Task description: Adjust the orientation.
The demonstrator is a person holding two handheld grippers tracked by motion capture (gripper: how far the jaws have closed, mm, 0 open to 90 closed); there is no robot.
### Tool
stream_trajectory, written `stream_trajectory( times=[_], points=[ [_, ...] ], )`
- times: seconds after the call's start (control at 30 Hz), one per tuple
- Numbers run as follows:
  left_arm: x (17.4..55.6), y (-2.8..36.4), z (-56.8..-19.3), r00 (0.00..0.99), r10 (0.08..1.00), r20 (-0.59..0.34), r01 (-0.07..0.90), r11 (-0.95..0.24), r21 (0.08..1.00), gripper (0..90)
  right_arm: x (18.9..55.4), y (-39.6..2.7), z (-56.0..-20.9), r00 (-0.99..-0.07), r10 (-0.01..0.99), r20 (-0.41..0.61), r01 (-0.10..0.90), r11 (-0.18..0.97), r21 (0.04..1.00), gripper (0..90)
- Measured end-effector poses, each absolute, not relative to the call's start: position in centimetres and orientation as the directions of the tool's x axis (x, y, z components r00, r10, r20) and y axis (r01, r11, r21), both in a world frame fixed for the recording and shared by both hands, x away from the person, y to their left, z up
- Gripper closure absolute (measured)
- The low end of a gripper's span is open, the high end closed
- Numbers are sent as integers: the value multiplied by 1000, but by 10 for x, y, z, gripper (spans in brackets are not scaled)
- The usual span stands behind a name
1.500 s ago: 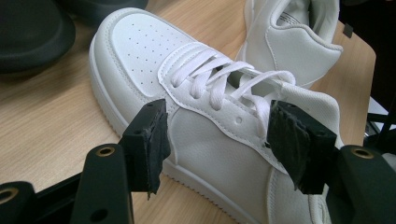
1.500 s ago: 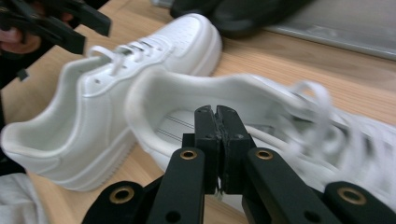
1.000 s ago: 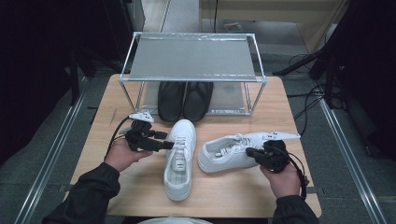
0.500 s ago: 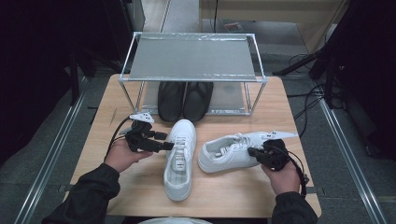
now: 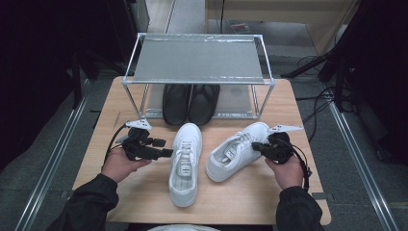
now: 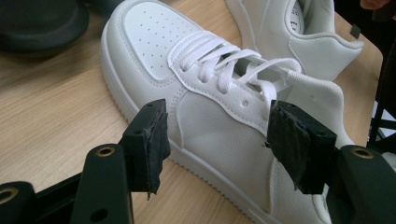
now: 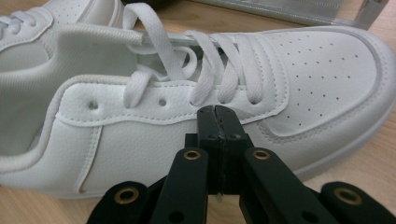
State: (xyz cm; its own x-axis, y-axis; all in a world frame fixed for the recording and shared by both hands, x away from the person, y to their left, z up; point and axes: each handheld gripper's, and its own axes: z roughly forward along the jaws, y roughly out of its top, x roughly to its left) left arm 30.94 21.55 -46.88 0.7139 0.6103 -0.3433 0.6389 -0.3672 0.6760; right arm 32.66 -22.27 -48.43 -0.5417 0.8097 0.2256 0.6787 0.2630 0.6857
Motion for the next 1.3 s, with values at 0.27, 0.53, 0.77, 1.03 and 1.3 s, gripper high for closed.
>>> stream_trajectory(
  times=[0.27, 0.53, 0.77, 1.03, 1.3],
  points=[
    [305, 219, -470, 707, 620, -341, 647, -371, 667, 390, 339, -213, -484, -537, 814, 220, 674, 258, 692, 900],
    [306, 220, -471, 706, 619, -345, 648, -367, 668, 389, 328, -204, -458, -569, 787, 239, 625, 225, 748, 900],
    [307, 219, -470, 709, 614, -346, 646, -371, 667, 388, 310, -170, -447, -650, 727, 219, 578, 287, 764, 900],
    [308, 218, -470, 711, 611, -348, 643, -366, 673, 387, 299, -142, -459, -695, 672, 254, 599, 346, 722, 900],
    [311, 215, -469, 719, 606, -341, 634, -372, 678, 387, 293, -126, -482, -720, 645, 255, 625, 443, 643, 900]
  ],
)
